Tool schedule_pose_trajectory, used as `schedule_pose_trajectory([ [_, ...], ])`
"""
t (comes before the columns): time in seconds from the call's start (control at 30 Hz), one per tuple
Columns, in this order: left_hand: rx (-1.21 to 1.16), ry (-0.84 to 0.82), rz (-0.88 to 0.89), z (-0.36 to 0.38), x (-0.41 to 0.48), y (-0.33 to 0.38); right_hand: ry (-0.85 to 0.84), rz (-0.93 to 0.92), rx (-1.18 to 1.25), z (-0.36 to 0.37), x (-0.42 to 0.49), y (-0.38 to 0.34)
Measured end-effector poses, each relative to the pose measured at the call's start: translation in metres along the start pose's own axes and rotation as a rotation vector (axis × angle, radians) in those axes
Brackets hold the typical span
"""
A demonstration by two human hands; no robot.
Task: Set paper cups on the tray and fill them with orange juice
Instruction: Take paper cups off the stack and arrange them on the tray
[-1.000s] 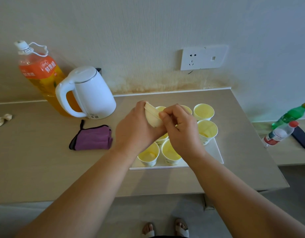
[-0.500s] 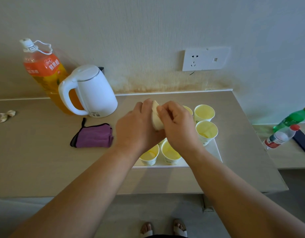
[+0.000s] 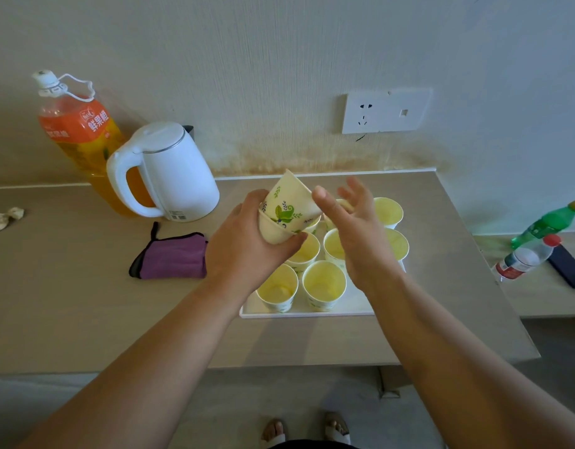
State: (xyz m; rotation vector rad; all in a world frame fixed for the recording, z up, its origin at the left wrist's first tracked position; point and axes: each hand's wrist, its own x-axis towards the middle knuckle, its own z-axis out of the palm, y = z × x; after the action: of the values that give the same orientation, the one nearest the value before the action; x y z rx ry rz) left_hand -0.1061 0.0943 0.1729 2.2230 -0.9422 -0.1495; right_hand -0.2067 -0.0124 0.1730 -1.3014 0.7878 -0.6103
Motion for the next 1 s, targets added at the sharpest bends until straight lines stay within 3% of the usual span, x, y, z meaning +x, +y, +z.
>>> schedule_pose_trajectory([
  [0.1, -0.048, -0.058, 0.036, 0.002, -0.001, 0.002, -0.256, 0.175, 0.277, -0.006, 0.005, 0.011],
  [0.2, -0.083, -0.150, 0.041, 0.004, -0.002, 0.005, -0.382, 0.045, 0.281, -0.010, 0.006, 0.015],
  [0.4, -0.184, -0.149, -0.007, 0.014, 0.004, 0.004, -0.078, -0.062, 0.408, -0.041, 0.010, 0.014],
  [0.53, -0.270, -0.146, -0.042, 0.022, 0.009, -0.002, 0.105, -0.190, 0.207, -0.084, -0.001, 0.032],
  [0.8, -0.365, -0.203, -0.035, 0.032, 0.009, -0.001, 0.120, -0.101, -0.235, -0.111, -0.035, 0.112],
  [1.0, -0.327, -0.207, -0.042, 0.031, 0.007, -0.003, 0.101, -0.097, -0.344, -0.113, -0.023, 0.139],
])
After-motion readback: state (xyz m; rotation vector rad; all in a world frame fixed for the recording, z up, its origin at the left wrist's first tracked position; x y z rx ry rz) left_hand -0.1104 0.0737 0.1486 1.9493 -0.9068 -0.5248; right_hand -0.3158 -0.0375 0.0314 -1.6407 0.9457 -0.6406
